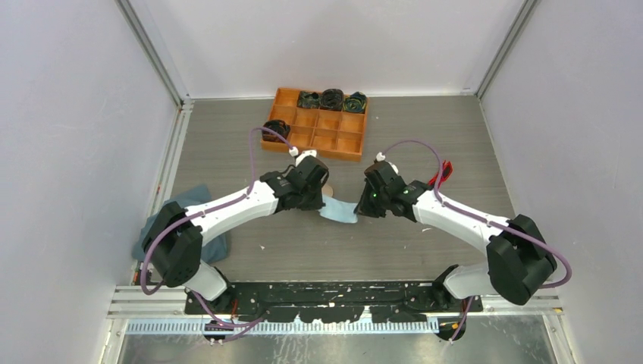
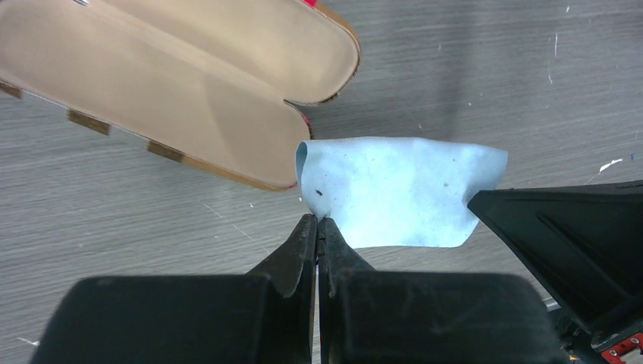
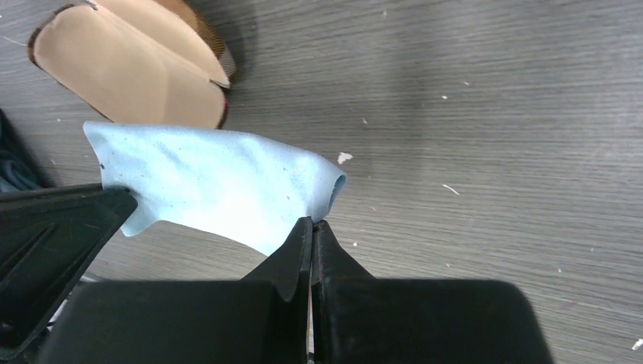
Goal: Organize the sunglasses
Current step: Pick up the glasses cleaning cloth from the center of the board, then place the glasses cleaning cloth in the sunglasses case.
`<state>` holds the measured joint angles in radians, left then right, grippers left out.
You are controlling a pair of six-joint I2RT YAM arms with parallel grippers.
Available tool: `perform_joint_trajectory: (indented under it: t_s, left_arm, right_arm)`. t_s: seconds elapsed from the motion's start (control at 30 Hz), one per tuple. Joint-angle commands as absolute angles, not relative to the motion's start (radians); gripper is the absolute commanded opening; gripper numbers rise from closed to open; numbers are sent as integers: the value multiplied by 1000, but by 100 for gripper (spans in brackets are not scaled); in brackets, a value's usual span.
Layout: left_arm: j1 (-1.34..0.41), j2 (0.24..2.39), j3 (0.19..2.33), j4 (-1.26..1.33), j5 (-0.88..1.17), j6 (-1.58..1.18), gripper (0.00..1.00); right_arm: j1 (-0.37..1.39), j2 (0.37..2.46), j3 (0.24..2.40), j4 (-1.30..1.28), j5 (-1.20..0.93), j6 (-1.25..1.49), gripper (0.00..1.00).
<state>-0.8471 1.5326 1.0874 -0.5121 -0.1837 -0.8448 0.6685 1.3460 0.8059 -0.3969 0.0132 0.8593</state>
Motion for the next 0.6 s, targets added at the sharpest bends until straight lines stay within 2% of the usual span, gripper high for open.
perform_joint_trajectory:
  t_s: [0.0,0.27,0.57]
  left_arm:
    - [-805,1479,1129,-540,-167,-781,1]
    - [-671,1496,1183,-603,-68,-678,1]
    - [-551,1650,1332,-725,-5,-542,1]
  right_arm:
    - [677,1387,892,-383,14,857,1]
    - [700,1535,1049,-366,-37,849,0]
    - [712,1698,1167,-318,-80,861,0]
